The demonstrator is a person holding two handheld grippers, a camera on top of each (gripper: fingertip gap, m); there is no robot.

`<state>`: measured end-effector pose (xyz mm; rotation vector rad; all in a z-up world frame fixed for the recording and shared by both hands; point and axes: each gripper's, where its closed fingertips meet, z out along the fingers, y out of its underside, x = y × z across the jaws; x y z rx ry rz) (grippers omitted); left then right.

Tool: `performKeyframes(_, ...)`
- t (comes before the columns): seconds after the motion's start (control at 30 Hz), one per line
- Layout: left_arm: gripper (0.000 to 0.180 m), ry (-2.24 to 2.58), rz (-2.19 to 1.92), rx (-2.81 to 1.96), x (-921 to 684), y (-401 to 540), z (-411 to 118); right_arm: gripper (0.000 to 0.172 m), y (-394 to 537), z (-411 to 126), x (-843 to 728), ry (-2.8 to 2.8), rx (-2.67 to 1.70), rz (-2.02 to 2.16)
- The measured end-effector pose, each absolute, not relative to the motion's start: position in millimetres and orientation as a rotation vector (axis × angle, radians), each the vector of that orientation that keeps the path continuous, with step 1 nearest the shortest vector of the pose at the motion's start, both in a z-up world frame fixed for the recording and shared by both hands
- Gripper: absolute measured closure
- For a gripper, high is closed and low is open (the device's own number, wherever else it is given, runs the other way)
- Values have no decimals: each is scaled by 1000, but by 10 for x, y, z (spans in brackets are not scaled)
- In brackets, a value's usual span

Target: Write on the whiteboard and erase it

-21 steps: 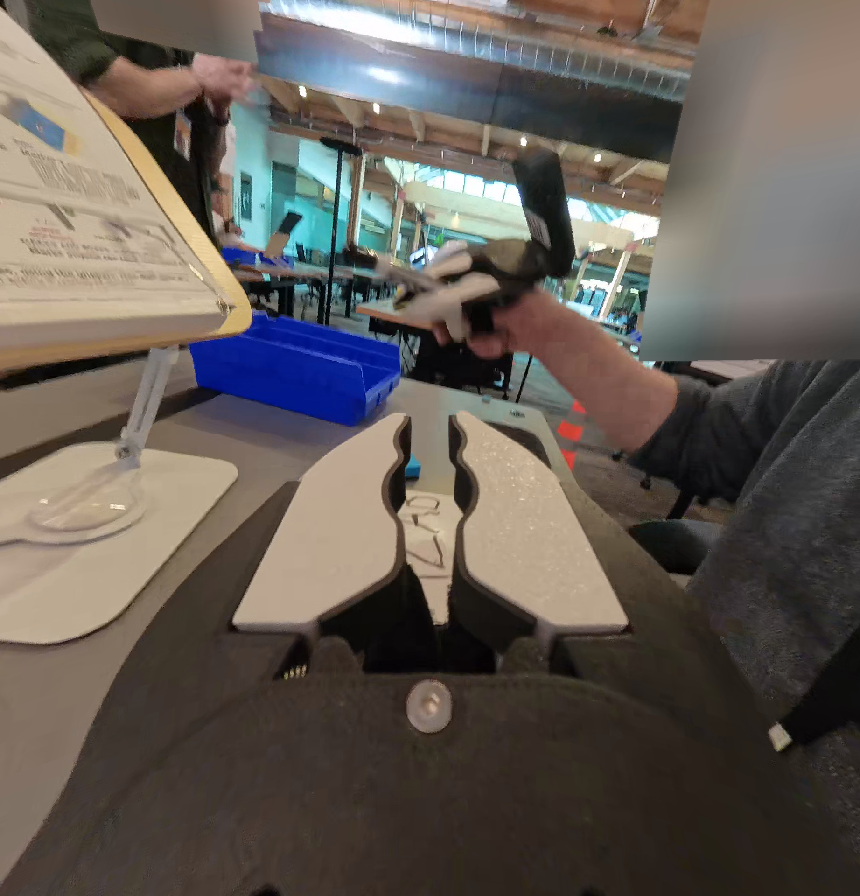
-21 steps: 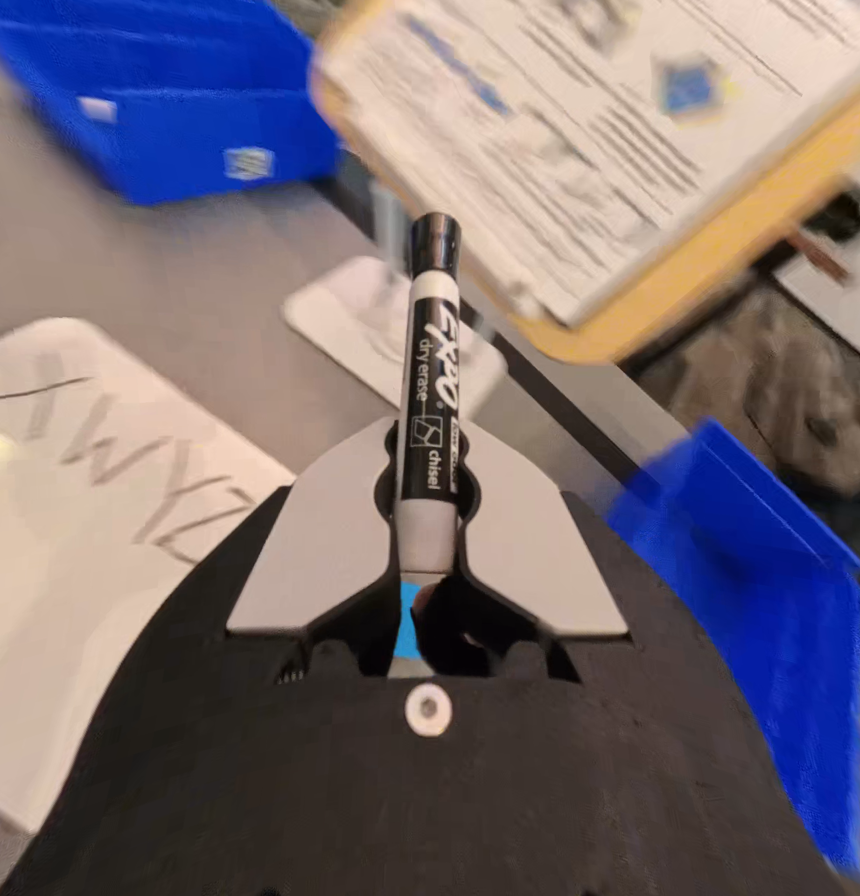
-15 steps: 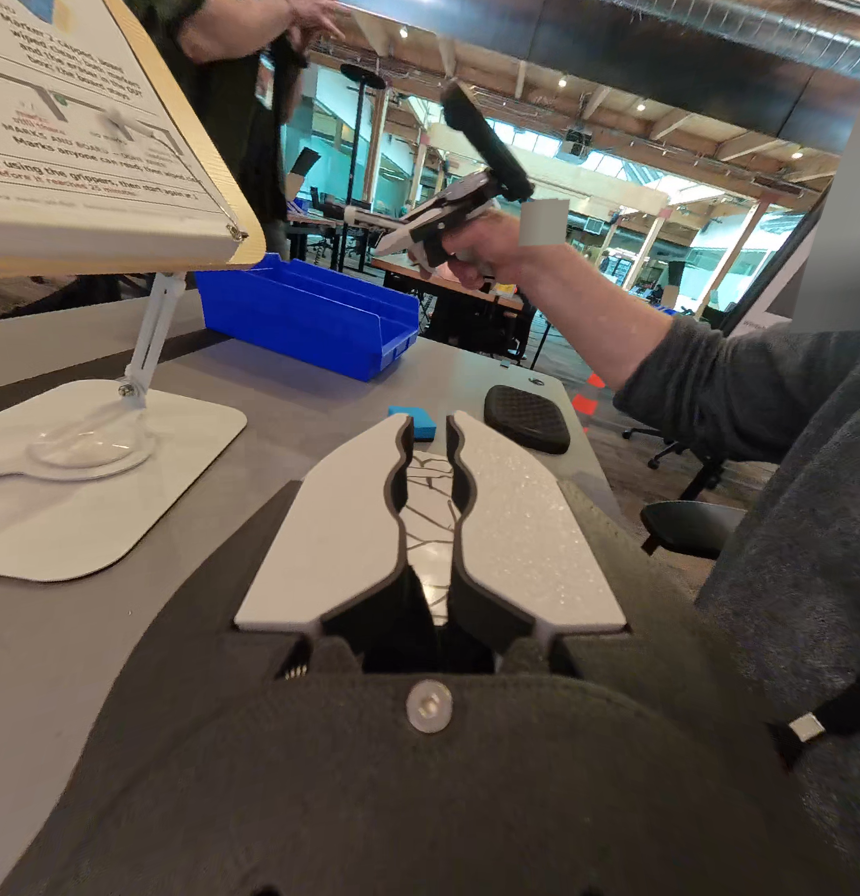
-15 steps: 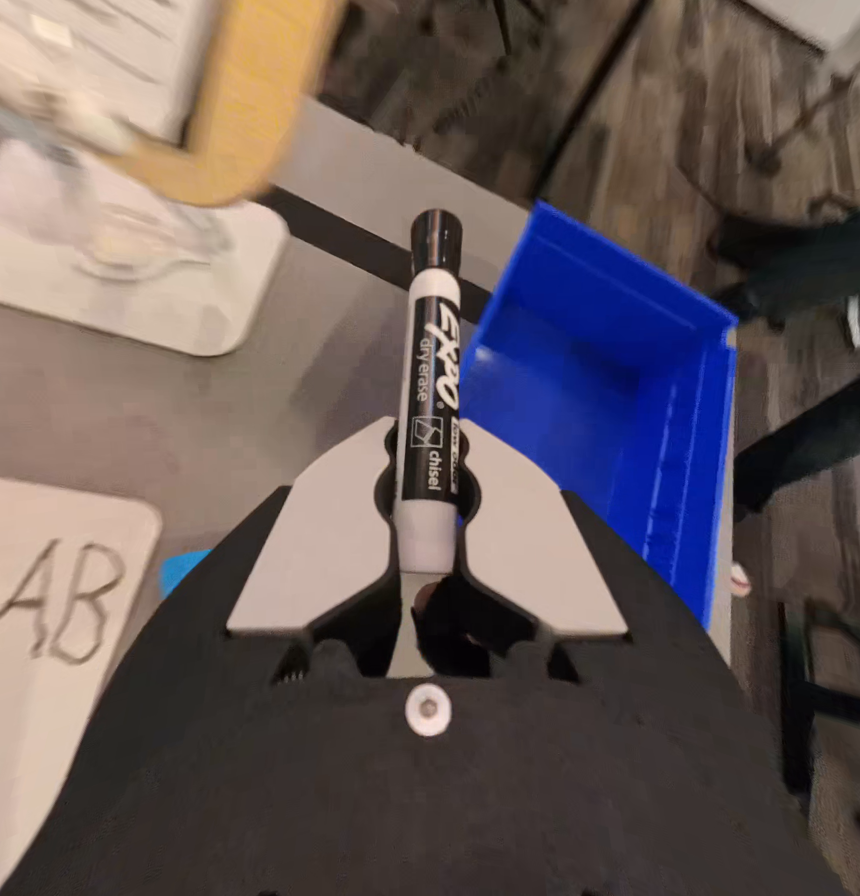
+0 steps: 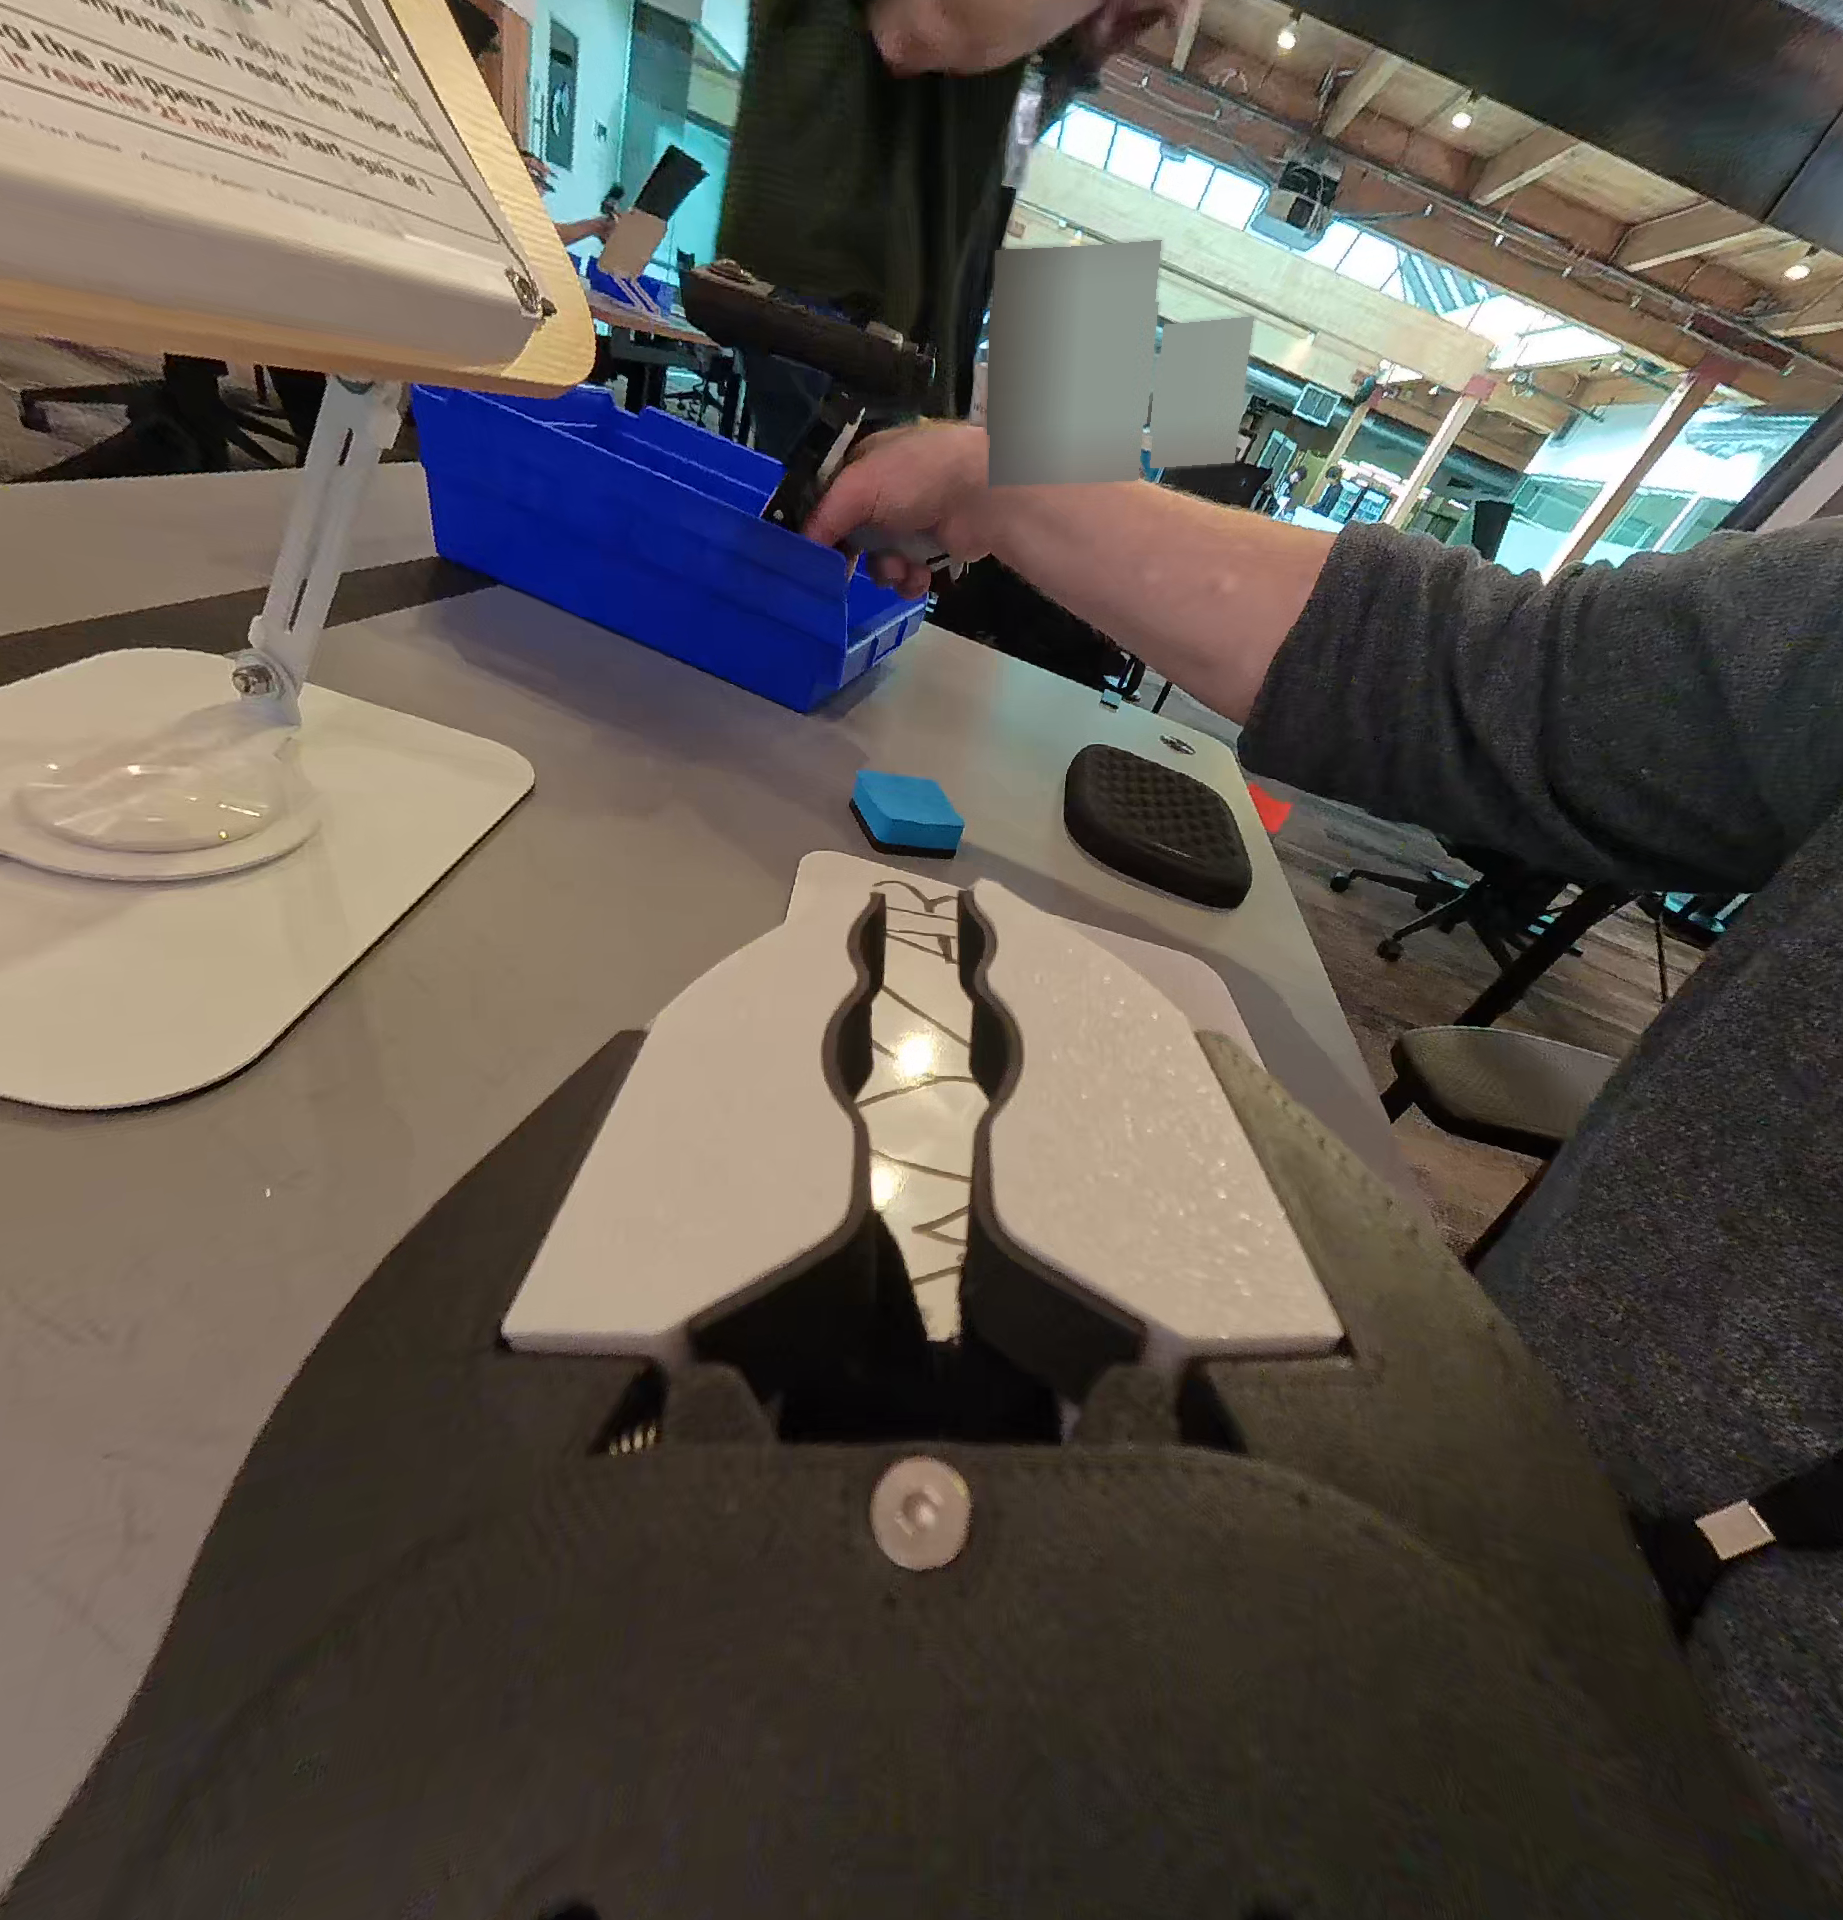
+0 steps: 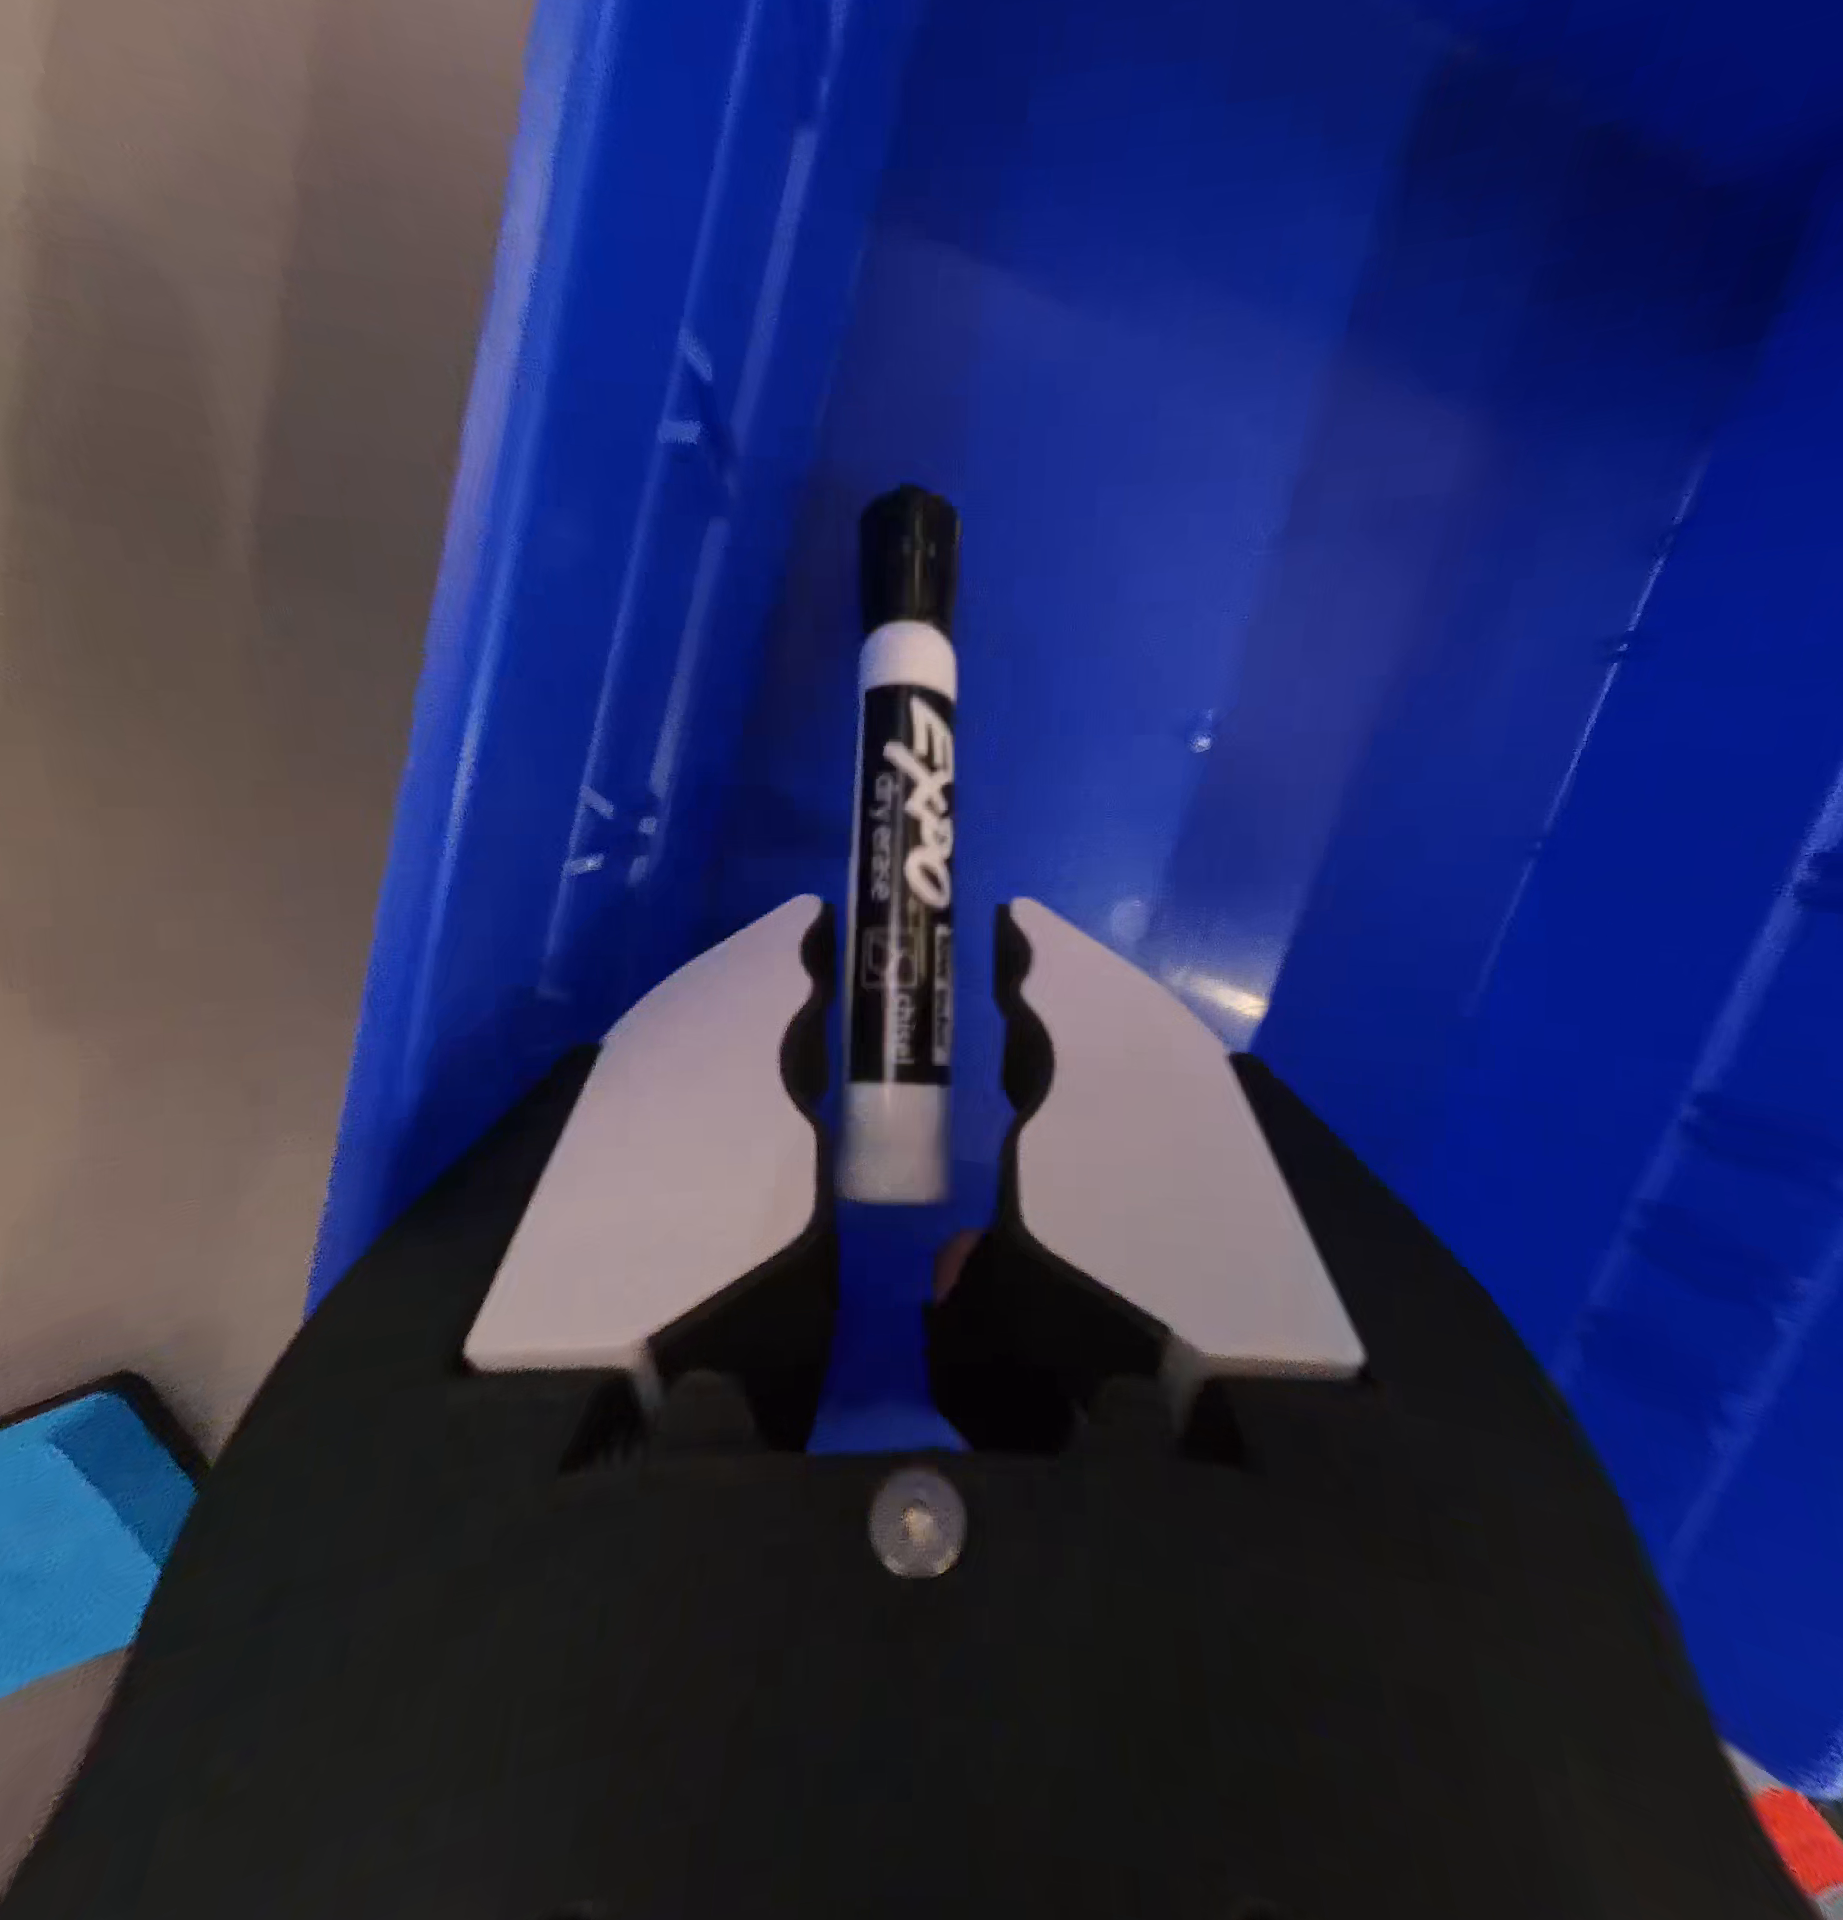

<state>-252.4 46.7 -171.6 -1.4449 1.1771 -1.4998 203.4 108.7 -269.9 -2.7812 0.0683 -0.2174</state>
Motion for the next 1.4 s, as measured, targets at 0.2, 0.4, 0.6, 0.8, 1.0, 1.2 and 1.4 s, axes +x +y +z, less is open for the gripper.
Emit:
performKeyframes(0.2, 164, 1168, -1478, -1458, -2537, 499, -1719, 123, 896, -2245, 2152, 12, -2655, -393)
performKeyframes(0.4, 155, 1207, -1351, -1495, -2573, 604, -1743, 118, 287, -1713, 1406, -387, -2531, -451)
performKeyframes(0.6, 144, 1361, -1242, -1483, -2582, 466, -1696, 104, -130, -2192, 459, -773, -2592, -278)
performKeyframes(0.8, 142, 1649, -1168, -1473, -2566, -19, -1884, 94, -61, -2610, 186, -766, -2655, -155)
performKeyframes(1.0, 140, 1948, -1147, -1474, -2600, -689, -2381, 100, -85, -2878, 143, -784, -2749, -150)
performKeyframes(1.2, 145, 2122, -1077, -1454, -2675, -1064, -2725, 114, -40, -2897, 158, -750, -2737, -161)
performKeyframes(1.4, 172, 2216, -952, -1470, -2748, -1122, -2950, 115, -75, -2647, -255, -795, -2624, -13)
